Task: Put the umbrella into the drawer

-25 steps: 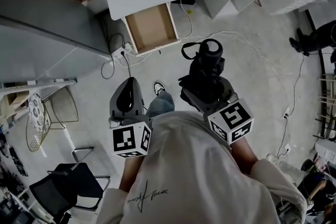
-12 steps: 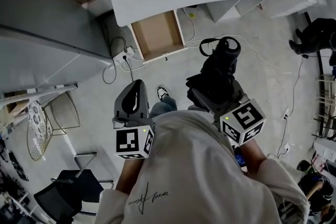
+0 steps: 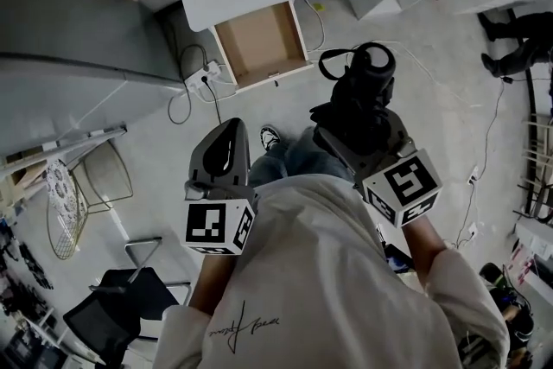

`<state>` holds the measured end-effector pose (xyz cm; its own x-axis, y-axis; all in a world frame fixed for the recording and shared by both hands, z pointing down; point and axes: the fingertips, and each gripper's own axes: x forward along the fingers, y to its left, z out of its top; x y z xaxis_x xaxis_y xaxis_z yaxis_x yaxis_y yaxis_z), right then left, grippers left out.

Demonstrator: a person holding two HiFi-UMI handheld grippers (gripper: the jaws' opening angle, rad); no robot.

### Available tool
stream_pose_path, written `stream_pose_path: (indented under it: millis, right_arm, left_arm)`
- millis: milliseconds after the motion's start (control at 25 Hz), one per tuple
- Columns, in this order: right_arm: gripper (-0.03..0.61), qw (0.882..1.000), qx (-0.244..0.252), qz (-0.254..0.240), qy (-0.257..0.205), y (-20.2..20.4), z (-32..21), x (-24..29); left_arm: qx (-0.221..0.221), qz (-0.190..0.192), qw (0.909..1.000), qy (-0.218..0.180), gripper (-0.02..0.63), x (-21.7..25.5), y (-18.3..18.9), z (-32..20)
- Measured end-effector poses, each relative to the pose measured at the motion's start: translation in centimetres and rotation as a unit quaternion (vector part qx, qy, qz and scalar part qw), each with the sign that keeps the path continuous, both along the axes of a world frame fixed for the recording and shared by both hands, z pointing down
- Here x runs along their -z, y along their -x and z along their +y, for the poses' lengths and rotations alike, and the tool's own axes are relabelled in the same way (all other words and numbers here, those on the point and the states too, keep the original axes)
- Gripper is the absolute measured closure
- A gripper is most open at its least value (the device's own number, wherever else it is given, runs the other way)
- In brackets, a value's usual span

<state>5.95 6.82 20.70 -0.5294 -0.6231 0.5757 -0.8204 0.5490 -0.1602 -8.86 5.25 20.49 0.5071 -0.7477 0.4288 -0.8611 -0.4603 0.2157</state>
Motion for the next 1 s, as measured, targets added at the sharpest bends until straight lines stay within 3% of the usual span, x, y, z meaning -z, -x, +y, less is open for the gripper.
stream_pose_path:
  millis: [320, 680, 1000]
  right_arm:
    - [0.319, 1.0, 0.03, 0.0, -0.001, -0.1, -3.3, -1.8]
    - [0.319, 0.997, 0.073, -0.011, 0.032, 0.2, -6.7, -3.9]
    - [0.319, 0.994, 0.094, -0.011, 0.055, 0.2, -9.0, -6.6]
  left_arm:
    - [-0.011, -0.01, 0.9994, 0.031, 0.595, -2.3, -1.8, -2.3]
    - [0.028, -0.003, 0.9983, 0.05, 0.595, -3.7, -2.9, -6.3]
    - [0.028, -0.01, 0.9971, 0.069, 0.595, -5.6, -3.1, -8.5]
